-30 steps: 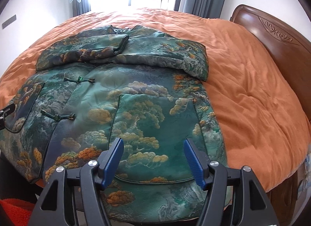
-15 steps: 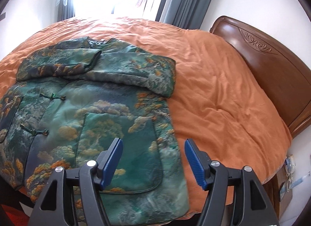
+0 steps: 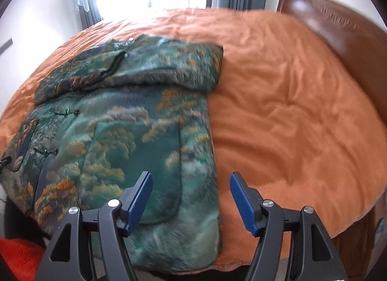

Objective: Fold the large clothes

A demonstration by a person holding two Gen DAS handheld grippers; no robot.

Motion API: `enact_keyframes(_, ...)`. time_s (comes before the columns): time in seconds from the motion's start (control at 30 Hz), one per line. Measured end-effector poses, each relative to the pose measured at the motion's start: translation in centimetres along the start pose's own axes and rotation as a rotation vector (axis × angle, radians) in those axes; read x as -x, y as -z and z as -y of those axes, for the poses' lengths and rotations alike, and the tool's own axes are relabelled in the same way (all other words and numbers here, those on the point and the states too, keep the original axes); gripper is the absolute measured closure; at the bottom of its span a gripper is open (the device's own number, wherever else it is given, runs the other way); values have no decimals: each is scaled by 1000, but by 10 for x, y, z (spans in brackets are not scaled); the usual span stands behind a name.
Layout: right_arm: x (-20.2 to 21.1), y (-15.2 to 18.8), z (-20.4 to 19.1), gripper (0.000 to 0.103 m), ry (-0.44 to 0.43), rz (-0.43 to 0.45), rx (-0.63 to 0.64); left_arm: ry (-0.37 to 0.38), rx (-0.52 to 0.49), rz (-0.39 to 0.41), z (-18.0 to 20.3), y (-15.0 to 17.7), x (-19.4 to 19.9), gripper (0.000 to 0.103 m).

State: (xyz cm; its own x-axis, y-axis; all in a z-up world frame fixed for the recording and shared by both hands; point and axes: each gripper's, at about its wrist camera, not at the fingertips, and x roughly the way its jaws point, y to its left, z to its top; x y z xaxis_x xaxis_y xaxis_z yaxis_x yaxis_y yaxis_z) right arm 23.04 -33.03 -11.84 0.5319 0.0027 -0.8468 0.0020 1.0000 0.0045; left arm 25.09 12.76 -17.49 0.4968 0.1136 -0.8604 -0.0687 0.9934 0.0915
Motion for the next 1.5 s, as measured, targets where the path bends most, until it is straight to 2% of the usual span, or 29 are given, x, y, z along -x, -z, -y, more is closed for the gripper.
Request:
enact_keyframes(0.13, -25, 18, 31, 35, -183, -97, -57, 214, 72, -78, -27, 18, -16, 3)
enact_keyframes(0.23, -48, 28, 33, 35, -284, -152, -70, 272, 71, -100, -25, 22, -30, 1)
enact_keyframes(0.33, -60, 30, 26, 33, -340, -180, -63, 310, 46, -118, -16, 21, -35, 1)
enact_keyframes(0.4, -61, 30, 23, 38, -374, -198, -60, 350, 34, -137, -12, 21, -35, 3)
enact_keyframes(0.47, -54, 27, 18, 70, -394, -202, -29, 363, 24, -154, -9, 23, -33, 14)
enact_keyframes(0.53, -47, 24, 16, 79, -403, -201, -26, 348, 20, -176, -8, 23, -29, 52)
enact_keyframes(0.57, -43, 21, 15, 85, -415, -200, -26, 346, 27, -183, -10, 21, -26, 64)
enact_keyframes(0.6, -37, 19, 13, 85, -425, -195, -19, 348, 36, -185, -11, 19, -22, 80)
enact_keyframes(0.67, -25, 15, 5, 88, -413, -183, 15, 361, 45, -180, -13, 16, -9, 89)
enact_keyframes(0.83, 3, 20, 4, 91, -410, -191, 58, 343, -14, -151, -11, 22, 26, 93)
enact_keyframes(1.0, 17, 49, 9, 92, -456, -252, 13, 318, -67, -212, -9, 53, 38, 94)
enact_keyframes(1.13, 24, 63, 18, 92, -526, -286, -84, 353, -41, -244, -13, 63, 48, 94)
enact_keyframes(1.2, 33, 55, 27, 92, -590, -258, -148, 421, 7, -208, -24, 51, 64, 94)
enact_keyframes(1.33, 54, 12, 42, 93, -719, -139, -238, 547, 108, -63, -52, 7, 101, 95)
enact_keyframes(1.43, 53, -34, 49, 93, -776, -58, -275, 597, 179, 20, -66, -37, 109, 95)
enact_keyframes(1.5, 43, -68, 43, 93, -773, -12, -275, 601, 224, 57, -70, -72, 98, 95)
